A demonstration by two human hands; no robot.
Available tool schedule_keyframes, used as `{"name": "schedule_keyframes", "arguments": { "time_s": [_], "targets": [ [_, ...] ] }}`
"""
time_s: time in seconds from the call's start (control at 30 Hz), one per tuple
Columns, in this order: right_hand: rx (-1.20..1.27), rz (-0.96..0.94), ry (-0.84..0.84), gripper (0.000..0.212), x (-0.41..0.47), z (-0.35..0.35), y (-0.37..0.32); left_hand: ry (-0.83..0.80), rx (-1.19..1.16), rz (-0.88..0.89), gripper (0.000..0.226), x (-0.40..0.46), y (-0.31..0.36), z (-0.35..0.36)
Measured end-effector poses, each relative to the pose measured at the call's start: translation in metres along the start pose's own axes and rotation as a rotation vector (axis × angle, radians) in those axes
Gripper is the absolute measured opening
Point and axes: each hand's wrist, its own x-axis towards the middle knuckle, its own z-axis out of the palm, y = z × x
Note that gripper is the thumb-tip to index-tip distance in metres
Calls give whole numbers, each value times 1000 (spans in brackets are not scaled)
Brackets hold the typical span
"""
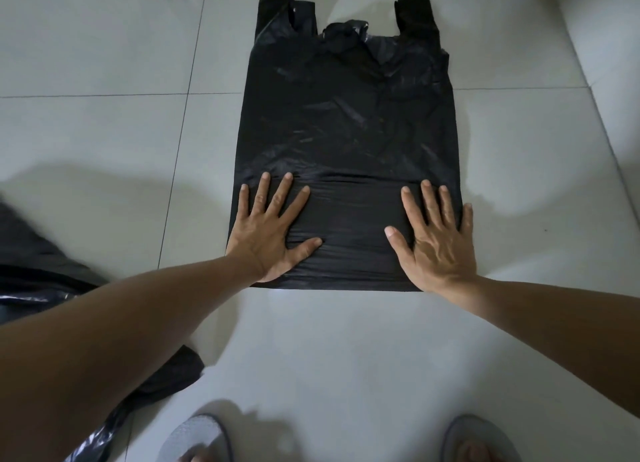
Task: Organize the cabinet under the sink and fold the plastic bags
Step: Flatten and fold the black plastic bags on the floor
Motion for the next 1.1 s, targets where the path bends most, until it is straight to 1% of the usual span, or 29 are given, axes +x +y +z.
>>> {"name": "schedule_keyframes", "arguments": {
  "time_s": [0.13, 0.23, 0.33, 0.4, 0.47, 0.53, 0.57, 0.67, 0.87, 1.0, 1.03, 1.1],
  "targets": [
    [-2, 33, -21, 79, -1, -4, 16, -11, -5, -59, 91, -1, -5, -1],
    [-9, 34, -34, 79, -1, -5, 18, -12, -11, -70, 92, -2, -7, -2],
    [-31, 31, 3, 80, 3, -11, 10, -21, -7, -66, 92, -2, -6, -1],
    [-43, -44, 67, 76, 12, -20, 0, -21, -4, -67, 90, -2, -6, -1],
    [-24, -159, 99, 72, 22, -26, -17, -25, -1, -65, 89, -2, -6, -1],
    [29, -237, 63, 72, 32, -26, -38, -26, 0, -67, 89, -2, -6, -1],
    [45, -247, 30, 73, 36, -23, -48, -26, 2, -67, 89, -2, -6, -2],
    [14, -197, -31, 76, 45, -13, -54, -32, 2, -71, 89, -3, -6, -3],
    [-3, 17, -16, 78, 66, -13, -7, -41, -13, -58, 89, -2, -8, -3],
    [-3, 20, -5, 79, 65, -12, -5, 38, -125, -132, 88, 5, 5, -15],
    [-3, 18, -1, 79, 65, -12, -5, 61, -105, -118, 87, 11, 9, -20],
    [-2, 18, 5, 79, 65, -12, -5, 82, -51, -14, 84, 29, 17, -28]
  ]
}}
